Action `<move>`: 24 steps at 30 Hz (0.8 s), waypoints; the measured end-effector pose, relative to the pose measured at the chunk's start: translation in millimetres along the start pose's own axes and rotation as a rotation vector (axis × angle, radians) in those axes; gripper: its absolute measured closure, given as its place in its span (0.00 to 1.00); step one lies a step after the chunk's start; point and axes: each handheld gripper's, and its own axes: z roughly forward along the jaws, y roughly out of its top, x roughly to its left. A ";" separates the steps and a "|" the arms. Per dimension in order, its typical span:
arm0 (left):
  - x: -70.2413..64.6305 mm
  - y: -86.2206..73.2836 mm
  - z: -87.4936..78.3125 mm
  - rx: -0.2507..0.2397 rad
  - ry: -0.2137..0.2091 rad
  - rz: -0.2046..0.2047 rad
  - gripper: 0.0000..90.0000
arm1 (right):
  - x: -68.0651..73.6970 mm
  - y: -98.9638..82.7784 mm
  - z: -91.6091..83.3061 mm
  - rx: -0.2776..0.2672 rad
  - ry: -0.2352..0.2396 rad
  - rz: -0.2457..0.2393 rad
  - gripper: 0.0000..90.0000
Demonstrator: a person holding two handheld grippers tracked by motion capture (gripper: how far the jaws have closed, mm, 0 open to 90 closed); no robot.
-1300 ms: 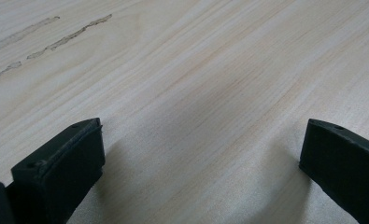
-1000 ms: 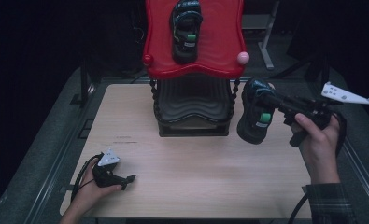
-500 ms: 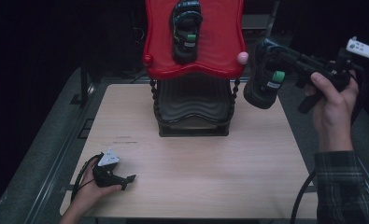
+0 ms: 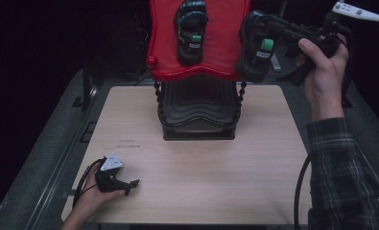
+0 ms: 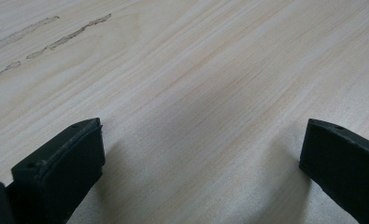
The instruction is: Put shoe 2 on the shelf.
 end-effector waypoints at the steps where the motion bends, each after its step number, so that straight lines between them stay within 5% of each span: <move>1: 0.0 0.0 0.0 0.000 0.000 0.001 0.00 | -2.0 1.2 5.5 0.003 0.004 0.000 0.75; 16: -0.6 -1.2 -1.5 0.002 -0.004 0.004 0.00 | -26.5 5.9 84.2 0.075 0.029 -0.013 0.75; 24: -1.1 -2.1 -2.0 -0.002 -0.004 -0.001 0.00 | -38.0 7.1 111.4 0.098 0.032 -0.024 0.75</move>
